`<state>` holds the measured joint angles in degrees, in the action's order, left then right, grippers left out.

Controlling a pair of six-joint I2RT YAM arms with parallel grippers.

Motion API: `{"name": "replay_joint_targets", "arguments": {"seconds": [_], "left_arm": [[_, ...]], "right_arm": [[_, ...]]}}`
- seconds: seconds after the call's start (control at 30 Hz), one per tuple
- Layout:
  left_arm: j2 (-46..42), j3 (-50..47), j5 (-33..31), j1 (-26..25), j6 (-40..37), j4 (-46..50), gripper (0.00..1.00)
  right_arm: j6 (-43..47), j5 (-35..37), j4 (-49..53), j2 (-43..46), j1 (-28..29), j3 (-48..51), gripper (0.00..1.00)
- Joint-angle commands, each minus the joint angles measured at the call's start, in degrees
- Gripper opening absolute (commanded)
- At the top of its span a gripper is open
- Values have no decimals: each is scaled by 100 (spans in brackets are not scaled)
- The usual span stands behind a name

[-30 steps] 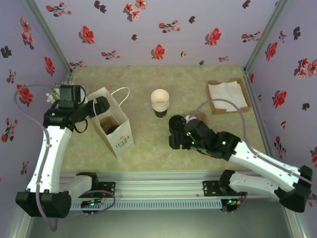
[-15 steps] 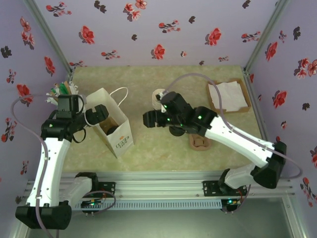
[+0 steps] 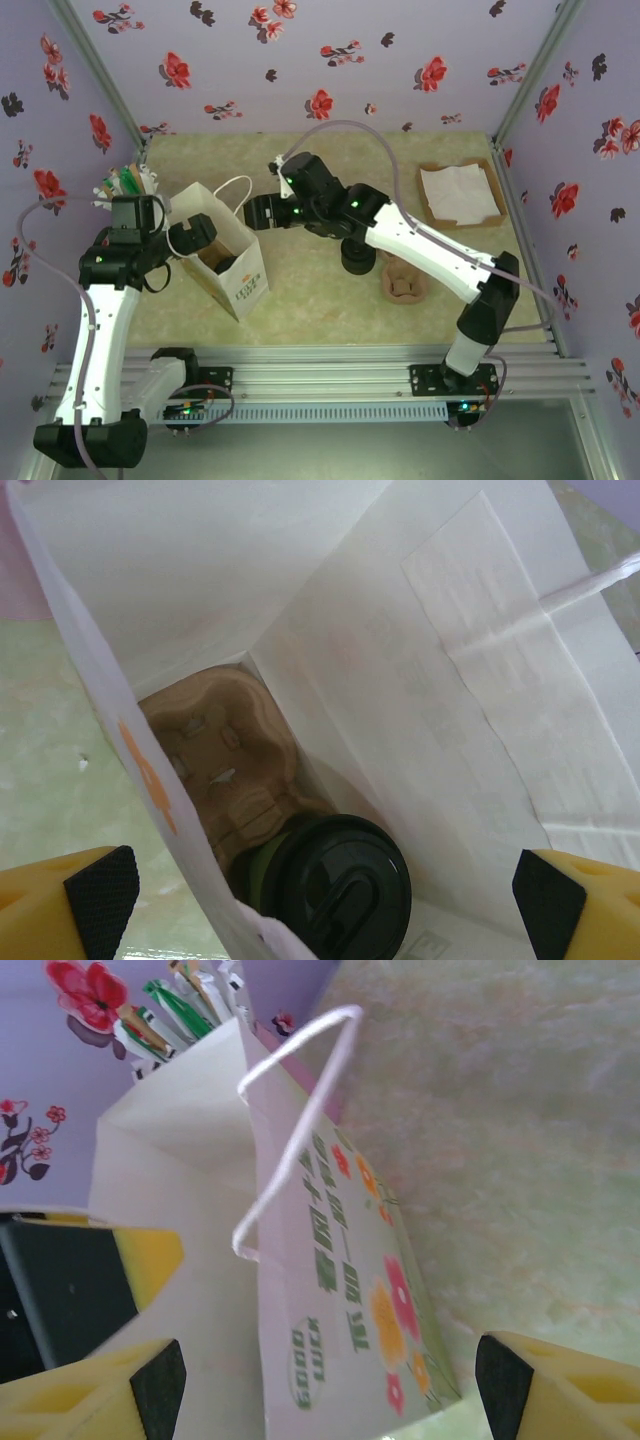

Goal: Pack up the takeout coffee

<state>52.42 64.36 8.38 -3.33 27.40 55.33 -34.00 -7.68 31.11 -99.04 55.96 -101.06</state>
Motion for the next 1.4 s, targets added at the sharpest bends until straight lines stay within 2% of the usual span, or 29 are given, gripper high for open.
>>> {"name": "replay_joint_targets", "arguments": {"seconds": [0.0, 0.13, 0.43, 0.53, 0.6, 0.77, 1.03, 1.37], "left_arm": [[-72, -72, 147, 78, -186, 65, 99], [-82, -116, 215, 116, -217, 63, 99], [-105, -246, 440, 175, -219, -38, 99], [-114, -260, 502, 185, -227, -49, 99], [-106, -258, 540, 194, -234, -48, 99], [-105, -231, 618, 201, -255, -42, 99], [-29, -254, 898, 201, -256, -132, 99], [109, -568, 1878, 193, 204, -989, 99]], "right_arm": [[53, -222, -202, -288, -4, -402, 78], [13, -271, -203, -639, 13, -750, 73], [-38, -197, -59, -1227, 74, -1433, 45], [-56, -103, 49, -1337, 88, -1617, 34], [-77, -70, 100, -1375, 83, -1691, 22], [-103, 148, 355, -1333, 93, -1751, 0], [-142, 503, 785, -967, 91, -1520, 0], [-235, 854, 852, -163, 39, -652, 0]]}}
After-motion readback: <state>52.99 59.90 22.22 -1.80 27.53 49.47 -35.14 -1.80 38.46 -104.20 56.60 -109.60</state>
